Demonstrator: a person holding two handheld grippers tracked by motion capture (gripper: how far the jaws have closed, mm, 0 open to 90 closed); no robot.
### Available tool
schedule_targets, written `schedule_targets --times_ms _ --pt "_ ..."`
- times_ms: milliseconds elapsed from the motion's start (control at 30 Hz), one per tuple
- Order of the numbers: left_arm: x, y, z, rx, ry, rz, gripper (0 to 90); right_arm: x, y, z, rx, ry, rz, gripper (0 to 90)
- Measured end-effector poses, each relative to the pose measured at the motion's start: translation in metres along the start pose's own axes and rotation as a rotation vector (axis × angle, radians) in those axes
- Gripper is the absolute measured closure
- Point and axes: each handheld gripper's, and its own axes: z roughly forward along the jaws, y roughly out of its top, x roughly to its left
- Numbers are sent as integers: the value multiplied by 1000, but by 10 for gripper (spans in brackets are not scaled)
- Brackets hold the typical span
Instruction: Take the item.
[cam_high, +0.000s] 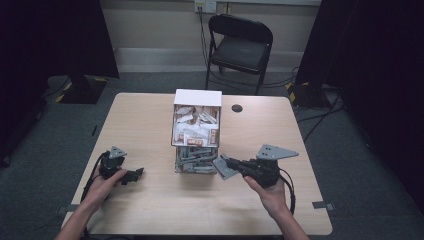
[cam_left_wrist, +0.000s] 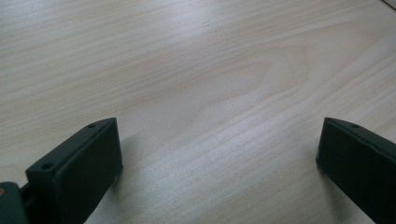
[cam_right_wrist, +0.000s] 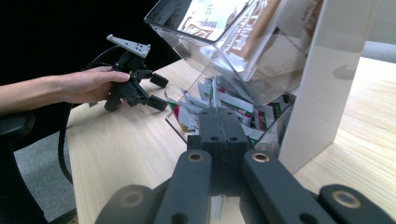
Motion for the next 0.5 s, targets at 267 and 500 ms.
schedule_targets --times_ms 267,500 --pt "0 0 0 0 0 0 0 -9 1 -8 3 -36 -1 900" --pt "0 0 0 0 0 0 0 -19 3 -14 -12 -62 16 900"
